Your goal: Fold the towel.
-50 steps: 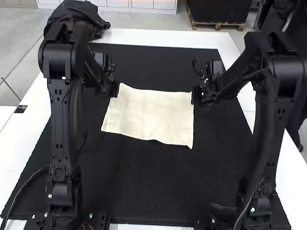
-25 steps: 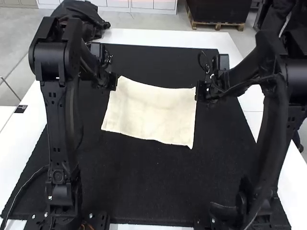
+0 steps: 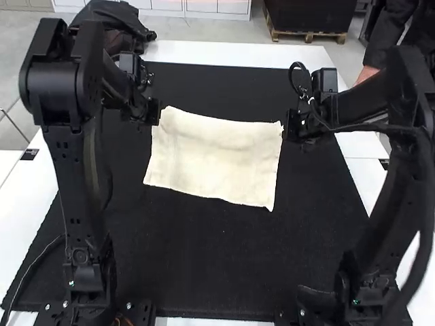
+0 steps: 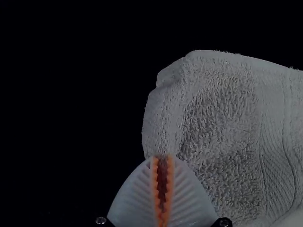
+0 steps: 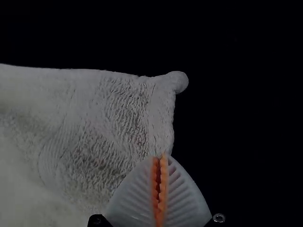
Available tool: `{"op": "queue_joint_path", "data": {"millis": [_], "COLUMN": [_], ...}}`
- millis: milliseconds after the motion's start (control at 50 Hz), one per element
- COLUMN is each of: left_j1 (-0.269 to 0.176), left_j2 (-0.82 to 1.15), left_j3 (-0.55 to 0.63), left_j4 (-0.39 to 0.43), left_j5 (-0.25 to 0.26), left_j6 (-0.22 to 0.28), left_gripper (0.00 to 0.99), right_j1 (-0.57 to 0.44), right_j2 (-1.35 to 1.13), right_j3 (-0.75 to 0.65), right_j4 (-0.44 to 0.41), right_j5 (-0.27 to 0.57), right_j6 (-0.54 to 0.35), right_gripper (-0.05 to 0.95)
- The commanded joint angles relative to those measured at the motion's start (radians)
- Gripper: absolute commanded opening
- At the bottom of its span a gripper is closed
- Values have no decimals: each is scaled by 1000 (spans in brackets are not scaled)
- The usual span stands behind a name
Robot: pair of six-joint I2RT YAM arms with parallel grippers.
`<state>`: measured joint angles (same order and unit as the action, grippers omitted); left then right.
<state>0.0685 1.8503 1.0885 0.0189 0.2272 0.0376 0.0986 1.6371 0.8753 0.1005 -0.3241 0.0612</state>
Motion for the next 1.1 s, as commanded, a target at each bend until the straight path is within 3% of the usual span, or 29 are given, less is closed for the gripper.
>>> {"op": "queue_joint_path", "data": {"millis": [0,580,1080], "left_j1": [19,20,17], "left_j2": [-60,-241,-341], "left_j3": [-13,-173,-361], "left_j4": [-7,-86,-56], "left_j5": [6,4,-3], "left_j6": [12,39,44], "left_gripper": [26,26,26], "right_j1": [-23,-23,-22], "right_j2": [-72,-172,-183], "right_j3": [-10,-113,-242], "right_j4": [-19,-134,-108], "right_j5": [-29,-92,-101], "right_j6": [11,-4,-12], "right_gripper": [-25,-25,-25]}}
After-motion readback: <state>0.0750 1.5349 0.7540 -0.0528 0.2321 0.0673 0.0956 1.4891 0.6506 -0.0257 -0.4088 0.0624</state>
